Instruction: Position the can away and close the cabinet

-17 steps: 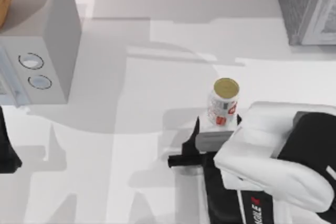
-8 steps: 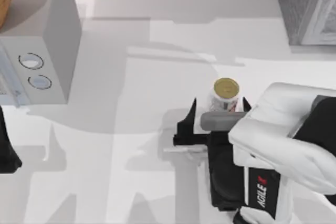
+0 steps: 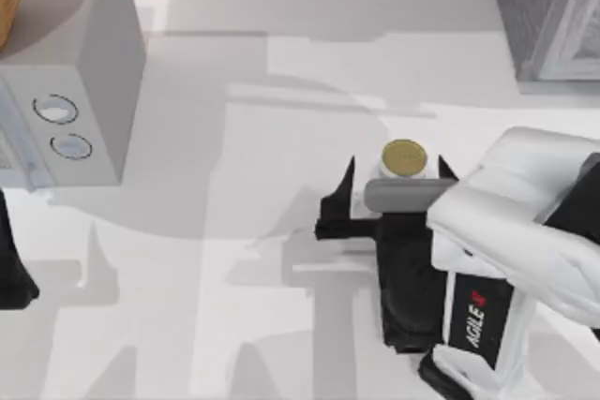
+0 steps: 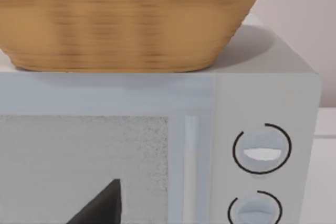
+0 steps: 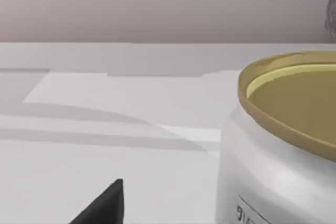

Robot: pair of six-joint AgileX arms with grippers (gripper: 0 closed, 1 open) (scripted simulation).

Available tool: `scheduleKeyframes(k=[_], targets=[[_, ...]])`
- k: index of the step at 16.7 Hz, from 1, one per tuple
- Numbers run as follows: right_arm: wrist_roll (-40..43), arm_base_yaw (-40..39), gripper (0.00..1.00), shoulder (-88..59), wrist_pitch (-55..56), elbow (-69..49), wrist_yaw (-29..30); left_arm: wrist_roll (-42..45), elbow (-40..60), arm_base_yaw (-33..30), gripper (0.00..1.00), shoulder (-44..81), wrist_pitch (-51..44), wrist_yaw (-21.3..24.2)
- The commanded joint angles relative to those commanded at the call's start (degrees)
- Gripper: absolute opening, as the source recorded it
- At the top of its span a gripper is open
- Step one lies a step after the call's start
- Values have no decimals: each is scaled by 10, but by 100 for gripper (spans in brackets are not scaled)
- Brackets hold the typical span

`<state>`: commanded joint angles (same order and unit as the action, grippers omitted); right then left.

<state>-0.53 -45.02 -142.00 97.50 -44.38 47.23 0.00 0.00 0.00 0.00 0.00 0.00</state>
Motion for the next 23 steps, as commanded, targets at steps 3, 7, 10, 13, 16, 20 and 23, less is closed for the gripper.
scheduleKeyframes(k=[3, 7, 10, 13, 16, 20, 23], targets=[[0, 0, 100, 0, 0, 0, 0, 0, 0, 0, 100, 0, 0, 0], [0, 0, 77, 0, 0, 0, 0, 0, 0, 0, 100, 0, 0, 0], [0, 0, 55, 0, 0, 0, 0, 0, 0, 0, 100, 0, 0, 0], [0, 0, 32, 0, 0, 0, 0, 0, 0, 0, 100, 0, 0, 0], [0, 0, 10, 0, 0, 0, 0, 0, 0, 0, 100, 0, 0, 0], [0, 0, 0, 0, 0, 0, 0, 0, 0, 0, 100, 0, 0, 0], [0, 0, 0, 0, 0, 0, 0, 0, 0, 0, 100, 0, 0, 0]])
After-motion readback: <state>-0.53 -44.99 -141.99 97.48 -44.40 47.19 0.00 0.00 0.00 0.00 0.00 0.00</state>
